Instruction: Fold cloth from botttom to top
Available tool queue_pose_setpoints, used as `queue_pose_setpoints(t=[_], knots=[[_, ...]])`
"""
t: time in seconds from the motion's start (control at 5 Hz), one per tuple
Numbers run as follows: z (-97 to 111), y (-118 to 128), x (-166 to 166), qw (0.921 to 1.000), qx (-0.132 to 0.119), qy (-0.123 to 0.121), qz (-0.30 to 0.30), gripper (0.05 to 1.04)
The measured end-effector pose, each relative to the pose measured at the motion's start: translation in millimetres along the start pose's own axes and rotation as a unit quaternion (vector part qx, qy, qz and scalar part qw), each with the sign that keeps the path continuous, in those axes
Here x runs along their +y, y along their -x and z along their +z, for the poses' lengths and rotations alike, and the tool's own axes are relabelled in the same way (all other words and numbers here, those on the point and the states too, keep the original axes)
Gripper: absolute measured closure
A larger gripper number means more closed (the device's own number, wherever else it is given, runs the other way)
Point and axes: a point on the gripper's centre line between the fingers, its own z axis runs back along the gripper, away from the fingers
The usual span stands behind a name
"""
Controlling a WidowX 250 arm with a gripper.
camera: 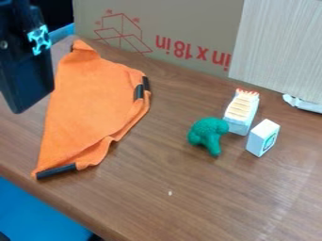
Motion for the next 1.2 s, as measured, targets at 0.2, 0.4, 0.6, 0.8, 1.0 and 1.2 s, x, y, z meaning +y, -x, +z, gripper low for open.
queue_pose_setpoints(t=[0.2,0.4,0.6,0.8,1.0,1.2], knots=[[-2.0,0.8,-0.4,1.0,0.003,0.002,-0.007,0.085],[-10.2,8.6,29.1,0.9994,-0.024,-0.007,-0.022,0.085],[-11.0,14.6,42.1,0.9986,-0.029,-0.01,-0.043,0.085],[-21.7,20.0,52.0,0.9968,-0.038,-0.02,-0.068,0.085],[-41.0,18.1,58.9,0.9933,-0.042,-0.044,-0.099,0.085],[-62.7,15.5,61.2,0.9888,-0.051,-0.067,-0.123,0.085]])
